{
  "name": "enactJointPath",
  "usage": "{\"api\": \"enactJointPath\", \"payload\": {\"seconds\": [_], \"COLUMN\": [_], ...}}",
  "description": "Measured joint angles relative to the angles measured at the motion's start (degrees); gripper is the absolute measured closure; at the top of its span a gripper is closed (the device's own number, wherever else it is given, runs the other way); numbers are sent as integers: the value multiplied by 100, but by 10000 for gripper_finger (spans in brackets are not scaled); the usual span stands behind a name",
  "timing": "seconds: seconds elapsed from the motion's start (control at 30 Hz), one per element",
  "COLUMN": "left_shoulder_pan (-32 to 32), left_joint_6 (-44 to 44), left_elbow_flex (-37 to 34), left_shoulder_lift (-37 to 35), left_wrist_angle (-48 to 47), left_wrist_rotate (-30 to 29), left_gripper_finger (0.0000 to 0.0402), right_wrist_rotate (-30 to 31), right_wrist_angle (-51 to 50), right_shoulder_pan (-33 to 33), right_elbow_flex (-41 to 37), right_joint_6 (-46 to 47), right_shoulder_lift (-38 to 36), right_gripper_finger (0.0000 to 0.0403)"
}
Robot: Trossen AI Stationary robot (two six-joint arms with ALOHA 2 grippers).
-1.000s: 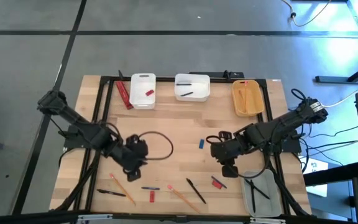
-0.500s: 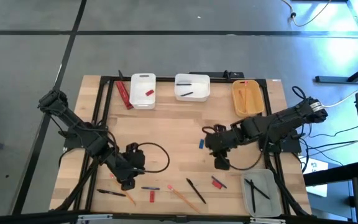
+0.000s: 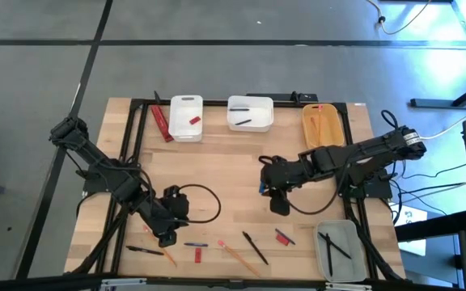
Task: Sort crayons/erasers/pens/pencils in bins
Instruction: Put the blue crayon into the right white bin
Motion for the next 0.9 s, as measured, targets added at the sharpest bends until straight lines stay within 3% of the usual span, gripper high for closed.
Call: {"api": "enactJointPath", "payload": {"seconds": [0.5,0.9], "left_shoulder_pan": [-3,-369], "left_joint_6": [-228,52], "left_elbow_flex": [-7,-9], "left_shoulder_lift": [44,768], "left_wrist_angle": [-373,-319], "left_wrist_rotate": [-156,-404], "left_gripper_finger": [268,264], "right_wrist_rotate": [-4,251], "right_wrist_angle": [224,721], "right_shoulder_pan": [0,-87], "right_elbow_flex": [0,0], "right_joint_6": [8,-945], "right_shoulder_lift": [0,0], "right_gripper_finger": [302,302]}}
